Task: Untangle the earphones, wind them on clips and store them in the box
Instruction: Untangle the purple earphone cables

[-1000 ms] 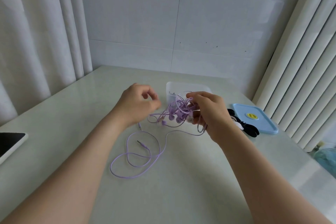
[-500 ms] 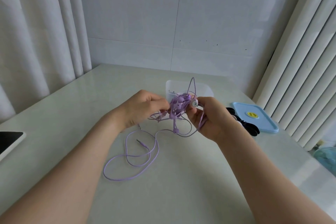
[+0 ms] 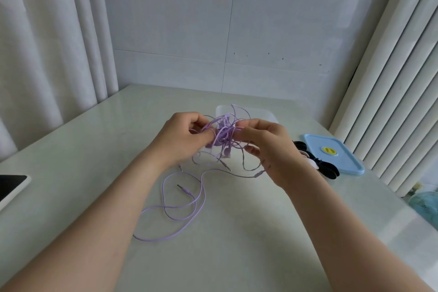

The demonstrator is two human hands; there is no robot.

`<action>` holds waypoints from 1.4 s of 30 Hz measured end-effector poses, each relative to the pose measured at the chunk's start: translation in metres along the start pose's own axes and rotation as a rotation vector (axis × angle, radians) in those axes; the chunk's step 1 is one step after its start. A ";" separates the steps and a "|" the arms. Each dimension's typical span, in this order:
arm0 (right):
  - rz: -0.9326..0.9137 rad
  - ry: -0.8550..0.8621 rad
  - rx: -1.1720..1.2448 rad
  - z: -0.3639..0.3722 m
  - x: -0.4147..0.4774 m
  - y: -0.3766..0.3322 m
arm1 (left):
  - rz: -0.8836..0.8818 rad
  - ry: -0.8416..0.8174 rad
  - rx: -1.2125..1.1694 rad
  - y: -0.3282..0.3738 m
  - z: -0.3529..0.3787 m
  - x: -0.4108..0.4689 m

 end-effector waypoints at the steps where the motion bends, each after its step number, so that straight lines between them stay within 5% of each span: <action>1: -0.045 0.007 -0.015 0.000 -0.001 0.000 | 0.006 0.001 0.000 0.000 0.000 -0.001; 11: -0.311 -0.028 -0.076 0.007 -0.006 -0.002 | -0.029 -0.101 -0.094 0.002 0.004 -0.002; 18: -0.461 0.023 -0.417 0.005 -0.004 -0.001 | -0.074 -0.108 -0.219 0.004 0.004 0.000; 22: -0.391 0.021 -0.154 0.006 -0.002 -0.003 | -0.107 -0.094 -0.264 0.005 0.005 0.000; 26: -0.318 0.129 -0.157 0.003 0.002 0.001 | -0.099 -0.116 -0.267 0.003 0.009 0.000; 33: -0.151 0.086 0.084 0.003 0.002 0.004 | -0.053 -0.114 -0.239 0.003 0.009 -0.002; 42: 0.057 -0.022 0.109 0.002 0.000 0.002 | -0.045 -0.104 -0.248 0.007 0.011 -0.006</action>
Point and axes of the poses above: each hand's wrist, its own x-axis towards the middle knuckle, its own z-axis out of the palm, y = z × x, the point moved 1 cm from there along x, towards the middle knuckle
